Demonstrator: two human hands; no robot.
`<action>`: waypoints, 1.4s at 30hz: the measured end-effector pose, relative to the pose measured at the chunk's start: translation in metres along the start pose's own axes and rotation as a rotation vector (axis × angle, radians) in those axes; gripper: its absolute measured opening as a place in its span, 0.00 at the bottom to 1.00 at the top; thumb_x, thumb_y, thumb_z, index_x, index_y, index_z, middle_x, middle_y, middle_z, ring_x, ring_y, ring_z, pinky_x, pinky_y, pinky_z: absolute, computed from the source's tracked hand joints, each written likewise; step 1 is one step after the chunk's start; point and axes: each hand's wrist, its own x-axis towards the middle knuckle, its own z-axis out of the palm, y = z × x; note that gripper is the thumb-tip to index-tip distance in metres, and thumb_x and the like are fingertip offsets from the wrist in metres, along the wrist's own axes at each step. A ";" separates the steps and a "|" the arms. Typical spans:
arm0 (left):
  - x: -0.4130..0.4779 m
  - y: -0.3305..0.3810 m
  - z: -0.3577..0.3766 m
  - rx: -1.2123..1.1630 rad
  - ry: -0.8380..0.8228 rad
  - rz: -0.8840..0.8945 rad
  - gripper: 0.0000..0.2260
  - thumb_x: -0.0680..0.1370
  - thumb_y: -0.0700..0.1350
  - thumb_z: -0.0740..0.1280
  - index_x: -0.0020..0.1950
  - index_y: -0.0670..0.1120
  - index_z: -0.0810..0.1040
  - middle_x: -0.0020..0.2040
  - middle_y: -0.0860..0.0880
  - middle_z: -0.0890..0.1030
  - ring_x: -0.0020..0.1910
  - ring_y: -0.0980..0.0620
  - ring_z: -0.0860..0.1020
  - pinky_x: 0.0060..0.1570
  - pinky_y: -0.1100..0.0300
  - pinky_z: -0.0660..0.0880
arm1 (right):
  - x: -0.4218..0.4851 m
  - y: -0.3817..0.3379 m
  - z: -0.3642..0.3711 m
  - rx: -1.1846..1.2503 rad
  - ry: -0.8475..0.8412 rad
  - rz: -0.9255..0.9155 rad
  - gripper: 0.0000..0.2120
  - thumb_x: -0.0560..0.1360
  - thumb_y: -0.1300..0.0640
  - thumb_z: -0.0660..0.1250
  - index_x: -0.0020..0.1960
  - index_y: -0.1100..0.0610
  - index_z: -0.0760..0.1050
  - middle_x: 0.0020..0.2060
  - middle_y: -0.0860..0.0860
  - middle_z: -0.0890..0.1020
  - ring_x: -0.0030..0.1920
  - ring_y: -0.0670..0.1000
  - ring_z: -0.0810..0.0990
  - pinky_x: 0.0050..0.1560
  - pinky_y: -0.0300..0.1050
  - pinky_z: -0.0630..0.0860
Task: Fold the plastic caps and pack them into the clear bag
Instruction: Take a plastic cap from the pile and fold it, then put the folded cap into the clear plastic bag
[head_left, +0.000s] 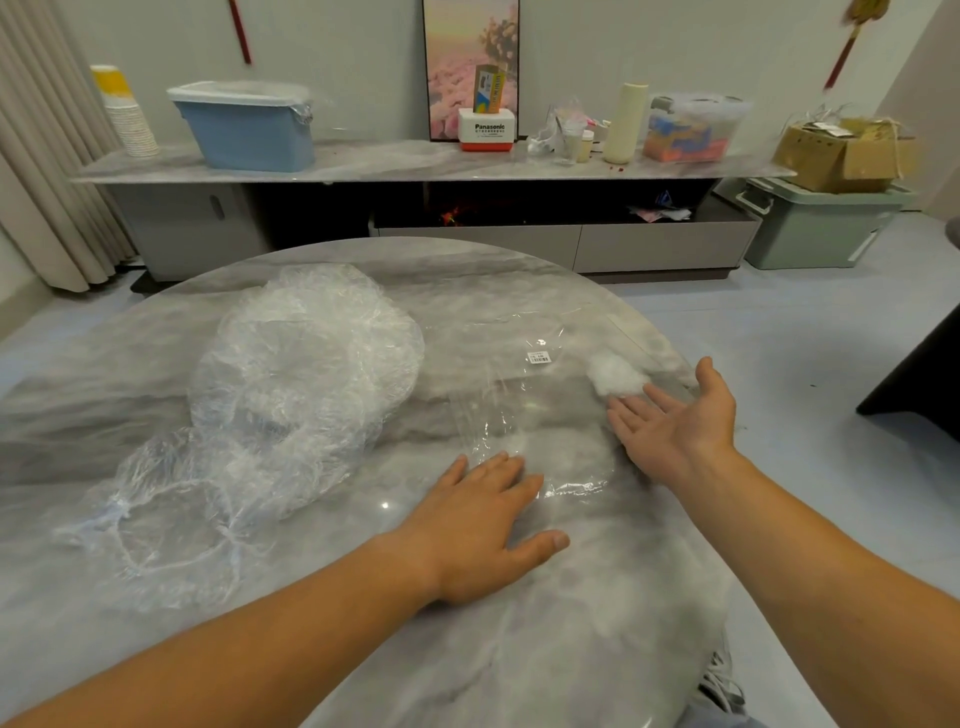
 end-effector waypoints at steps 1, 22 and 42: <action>0.000 0.001 0.000 0.001 -0.004 -0.003 0.34 0.80 0.70 0.49 0.81 0.53 0.54 0.82 0.52 0.51 0.81 0.54 0.46 0.79 0.47 0.42 | -0.001 -0.002 -0.001 0.002 -0.002 0.002 0.42 0.78 0.34 0.63 0.78 0.63 0.60 0.76 0.65 0.64 0.75 0.65 0.68 0.76 0.57 0.65; -0.071 -0.032 -0.041 -0.468 0.218 -0.253 0.30 0.78 0.68 0.56 0.75 0.54 0.68 0.74 0.56 0.68 0.70 0.56 0.69 0.68 0.60 0.65 | -0.114 0.020 0.009 -0.923 0.141 -0.206 0.17 0.79 0.47 0.70 0.58 0.59 0.78 0.45 0.53 0.82 0.44 0.52 0.83 0.46 0.47 0.80; -0.215 -0.105 -0.028 -0.208 0.040 -0.544 0.27 0.79 0.67 0.57 0.75 0.56 0.66 0.72 0.50 0.69 0.72 0.48 0.67 0.73 0.50 0.63 | -0.138 0.194 0.090 -1.474 -0.555 -0.031 0.18 0.81 0.37 0.61 0.56 0.47 0.83 0.57 0.48 0.82 0.58 0.48 0.80 0.62 0.50 0.78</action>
